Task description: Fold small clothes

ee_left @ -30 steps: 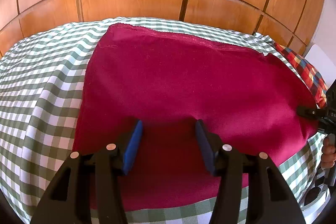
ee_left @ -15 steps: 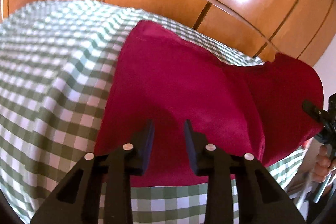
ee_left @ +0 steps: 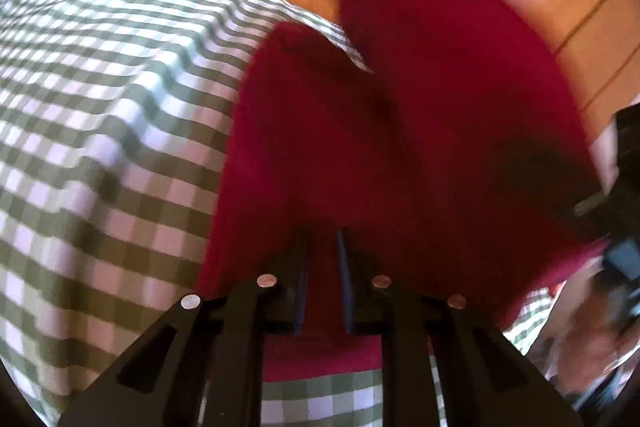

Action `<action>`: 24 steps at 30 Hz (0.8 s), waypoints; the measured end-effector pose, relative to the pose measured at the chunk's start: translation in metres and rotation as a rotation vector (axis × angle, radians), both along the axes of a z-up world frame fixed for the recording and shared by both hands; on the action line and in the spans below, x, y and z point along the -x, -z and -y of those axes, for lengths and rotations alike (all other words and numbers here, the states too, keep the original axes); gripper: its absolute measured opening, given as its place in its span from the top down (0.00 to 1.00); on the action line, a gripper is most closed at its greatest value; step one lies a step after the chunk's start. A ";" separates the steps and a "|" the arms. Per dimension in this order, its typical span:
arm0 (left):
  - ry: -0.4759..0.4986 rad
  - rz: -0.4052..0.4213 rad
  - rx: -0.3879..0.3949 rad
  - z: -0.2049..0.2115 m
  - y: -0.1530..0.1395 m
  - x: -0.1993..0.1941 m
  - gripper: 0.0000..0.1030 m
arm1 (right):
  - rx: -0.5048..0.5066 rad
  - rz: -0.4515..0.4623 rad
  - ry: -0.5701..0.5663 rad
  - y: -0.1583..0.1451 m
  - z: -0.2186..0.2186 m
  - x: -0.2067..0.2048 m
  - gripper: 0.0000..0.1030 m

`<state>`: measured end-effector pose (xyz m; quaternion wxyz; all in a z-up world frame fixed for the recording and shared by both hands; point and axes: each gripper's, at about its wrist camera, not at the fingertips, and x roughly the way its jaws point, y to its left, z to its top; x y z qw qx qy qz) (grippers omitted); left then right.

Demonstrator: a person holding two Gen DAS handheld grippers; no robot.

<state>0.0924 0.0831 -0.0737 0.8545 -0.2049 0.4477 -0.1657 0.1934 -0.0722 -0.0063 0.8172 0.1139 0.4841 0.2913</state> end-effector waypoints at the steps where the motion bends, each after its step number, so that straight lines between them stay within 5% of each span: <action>1: -0.015 0.004 0.008 -0.007 -0.002 0.002 0.86 | 0.018 -0.012 -0.011 0.008 -0.007 -0.002 0.73; 6: -0.099 -0.014 0.052 -0.051 -0.009 0.012 0.80 | 0.133 0.019 -0.066 0.026 -0.027 0.007 0.73; 8: -0.122 -0.016 0.057 -0.064 -0.010 0.012 0.77 | 0.181 0.049 -0.082 0.019 -0.036 0.012 0.63; 11: -0.141 -0.014 0.115 -0.079 -0.016 0.015 0.65 | 0.093 0.100 -0.171 0.000 -0.042 0.029 0.43; 15: -0.146 0.013 0.202 -0.090 -0.033 0.016 0.54 | -0.076 0.101 -0.273 -0.017 -0.035 0.059 0.33; 19: -0.123 0.042 0.274 -0.095 -0.049 0.021 0.41 | -0.091 0.097 -0.221 -0.021 -0.011 0.081 0.33; 24: -0.060 -0.006 0.264 -0.079 -0.049 0.011 0.38 | -0.008 0.083 -0.049 -0.007 0.045 0.106 0.33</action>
